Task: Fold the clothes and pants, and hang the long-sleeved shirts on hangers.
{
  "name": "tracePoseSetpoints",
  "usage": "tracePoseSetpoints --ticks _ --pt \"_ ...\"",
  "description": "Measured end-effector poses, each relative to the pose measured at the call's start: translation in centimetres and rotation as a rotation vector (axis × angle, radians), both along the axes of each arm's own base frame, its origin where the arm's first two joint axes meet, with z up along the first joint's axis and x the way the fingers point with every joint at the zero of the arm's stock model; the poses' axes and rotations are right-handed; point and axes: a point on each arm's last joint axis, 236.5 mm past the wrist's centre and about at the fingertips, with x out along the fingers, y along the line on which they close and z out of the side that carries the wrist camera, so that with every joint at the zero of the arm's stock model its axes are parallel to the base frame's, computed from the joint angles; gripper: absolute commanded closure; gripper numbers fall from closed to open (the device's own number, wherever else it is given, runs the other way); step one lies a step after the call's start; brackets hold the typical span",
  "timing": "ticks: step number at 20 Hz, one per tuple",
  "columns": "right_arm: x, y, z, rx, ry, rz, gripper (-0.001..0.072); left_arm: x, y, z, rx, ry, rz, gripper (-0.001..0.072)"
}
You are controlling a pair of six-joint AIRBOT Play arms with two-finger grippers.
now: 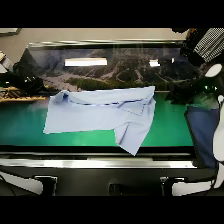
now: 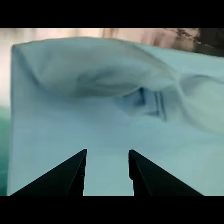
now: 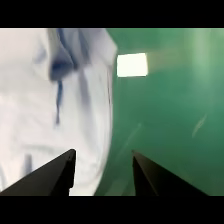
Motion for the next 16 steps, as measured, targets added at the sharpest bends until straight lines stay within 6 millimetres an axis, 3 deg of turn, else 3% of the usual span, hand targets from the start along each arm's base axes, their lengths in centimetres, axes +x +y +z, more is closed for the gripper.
tracePoseSetpoints --ticks 2,5,8,10,13,15,16 --pt "-3.4 1.0 -2.2 0.039 0.041 -0.004 0.0295 -2.3 1.1 0.7 0.002 0.014 0.031 0.0394" --pt "-7.3 4.2 -5.8 0.142 0.065 -0.021 0.0296 -5.5 1.5 0.9 0.003 0.039 0.054 0.0394" --pt "-9.8 7.4 -8.8 0.199 0.071 -0.027 0.0296 -7.7 1.4 0.6 0.004 0.054 0.059 0.0394" --pt "-10.4 8.6 -10.1 0.198 0.058 -0.031 0.0305 -8.5 1.3 0.4 0.004 0.063 0.059 0.0394" --pt "-10.3 9.7 -11.0 0.195 0.031 -0.044 0.0474 -9.1 1.2 0.3 0.008 0.062 0.048 0.0394" --pt "-10.0 9.6 -11.4 0.176 0.012 -0.056 0.0683 -9.3 1.4 0.2 0.010 0.052 0.047 0.0393" --pt "-10.0 9.5 -11.6 0.170 0.007 -0.061 0.0686 -9.5 1.5 0.1 0.009 0.043 0.046 0.0394"
